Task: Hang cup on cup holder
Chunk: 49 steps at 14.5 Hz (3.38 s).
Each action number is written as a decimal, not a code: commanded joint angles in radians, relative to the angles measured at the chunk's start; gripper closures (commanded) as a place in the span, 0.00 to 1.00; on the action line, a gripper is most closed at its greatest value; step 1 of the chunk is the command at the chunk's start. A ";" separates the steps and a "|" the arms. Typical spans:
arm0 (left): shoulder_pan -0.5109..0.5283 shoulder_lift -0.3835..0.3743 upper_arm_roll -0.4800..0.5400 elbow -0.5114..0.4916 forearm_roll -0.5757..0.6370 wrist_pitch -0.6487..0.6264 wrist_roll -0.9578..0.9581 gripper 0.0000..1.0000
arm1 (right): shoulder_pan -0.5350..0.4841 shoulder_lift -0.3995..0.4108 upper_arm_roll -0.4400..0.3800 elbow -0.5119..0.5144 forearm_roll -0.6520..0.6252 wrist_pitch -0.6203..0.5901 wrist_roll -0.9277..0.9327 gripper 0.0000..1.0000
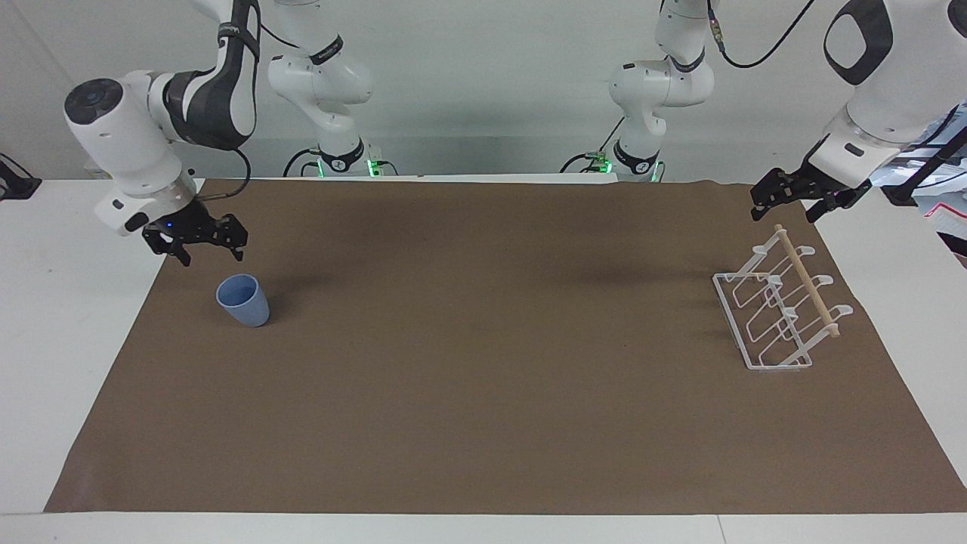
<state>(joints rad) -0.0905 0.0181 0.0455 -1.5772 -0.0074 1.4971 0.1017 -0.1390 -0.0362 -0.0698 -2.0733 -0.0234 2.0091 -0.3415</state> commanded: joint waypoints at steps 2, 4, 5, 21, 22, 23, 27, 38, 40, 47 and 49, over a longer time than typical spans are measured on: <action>-0.002 0.000 0.007 0.000 -0.008 -0.011 0.001 0.00 | -0.042 0.035 0.004 -0.010 0.022 0.077 -0.138 0.14; -0.002 0.000 0.007 0.000 -0.008 -0.011 0.001 0.00 | -0.054 0.059 0.004 -0.010 0.022 0.105 -0.148 0.14; -0.002 0.000 0.007 0.000 -0.008 -0.011 0.001 0.00 | -0.053 0.068 0.004 -0.010 0.022 0.118 -0.146 0.15; -0.017 -0.004 -0.007 0.002 -0.016 -0.021 -0.010 0.00 | -0.047 0.122 0.005 -0.062 0.023 0.169 -0.151 0.97; -0.023 -0.003 -0.033 0.003 -0.016 -0.014 -0.011 0.00 | -0.044 0.124 0.005 -0.054 0.022 0.166 -0.151 1.00; -0.017 -0.004 -0.042 0.002 -0.011 -0.018 -0.010 0.00 | -0.045 0.127 0.007 -0.030 0.022 0.142 -0.151 1.00; -0.006 -0.003 -0.036 0.005 -0.009 -0.015 -0.020 0.00 | -0.025 0.116 0.024 0.107 0.242 -0.128 -0.151 1.00; -0.023 -0.003 -0.225 0.008 -0.275 -0.003 -1.177 0.00 | 0.427 0.116 0.031 0.127 1.058 -0.028 0.398 1.00; -0.026 -0.004 -0.237 -0.010 -0.348 0.096 -1.414 0.00 | 0.516 0.118 0.031 0.125 1.213 0.092 0.470 1.00; -0.031 -0.044 -0.283 -0.162 -0.500 0.365 -1.764 0.00 | 0.651 0.114 0.034 0.117 1.445 0.172 0.582 1.00; -0.032 -0.044 -0.289 -0.172 -0.516 0.384 -1.778 0.00 | 0.700 0.114 0.041 0.117 1.475 0.201 0.613 1.00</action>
<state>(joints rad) -0.1243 0.0120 -0.2381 -1.6952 -0.4957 1.8431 -1.6468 0.5237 0.0818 -0.0318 -1.9519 1.4147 2.1793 0.2424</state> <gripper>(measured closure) 0.000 0.952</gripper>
